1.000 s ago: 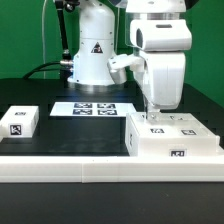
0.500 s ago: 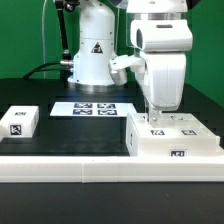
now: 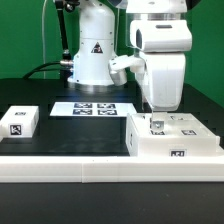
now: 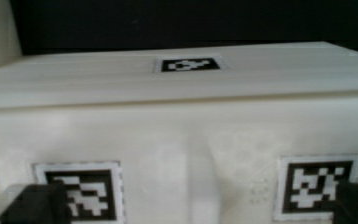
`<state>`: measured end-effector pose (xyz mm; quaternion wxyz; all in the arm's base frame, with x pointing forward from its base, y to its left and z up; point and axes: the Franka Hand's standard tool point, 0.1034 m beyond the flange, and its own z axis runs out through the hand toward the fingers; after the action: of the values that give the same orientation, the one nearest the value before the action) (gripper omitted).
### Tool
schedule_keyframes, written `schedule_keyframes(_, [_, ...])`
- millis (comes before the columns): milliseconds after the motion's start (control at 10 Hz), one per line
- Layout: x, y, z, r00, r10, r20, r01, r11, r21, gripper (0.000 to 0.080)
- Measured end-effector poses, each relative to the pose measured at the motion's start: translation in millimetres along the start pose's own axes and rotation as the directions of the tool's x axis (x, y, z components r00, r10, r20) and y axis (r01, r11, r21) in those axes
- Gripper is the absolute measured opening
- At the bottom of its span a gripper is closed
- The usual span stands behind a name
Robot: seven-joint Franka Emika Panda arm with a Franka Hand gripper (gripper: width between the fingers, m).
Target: Assemble cabinet
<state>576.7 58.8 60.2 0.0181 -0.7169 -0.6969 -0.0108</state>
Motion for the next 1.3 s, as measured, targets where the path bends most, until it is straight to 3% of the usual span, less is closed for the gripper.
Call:
schedule_keyframes(200, [0.1,-2.4,-2.1,1.0,0.007,0.002,-0.007,1.0,-0.001,0.0796])
schedule_keyframes(500, [-1.3,-30.4,-22.9,0.996,0.087,0.016,-0.087,0.996,-0.026,0.0797])
schedule_keyframes(600, [-2.0,-39.2,-25.6,0.994,0.112,0.014,-0.111,0.993,-0.041,0.0797])
schedule_keyframes(700, [-3.5,-47.5,-23.3,0.992,0.125,0.013,-0.124,0.991,-0.042,0.0797])
schedule_keyframes(1000, [-4.7,-51.1,-18.9,0.989,0.147,0.013,-0.146,0.989,-0.031,0.0797])
schedule_keyframes(1300, [-3.8,-51.7,-18.4,0.932,0.363,0.004,-0.362,0.932,-0.033,0.0797])
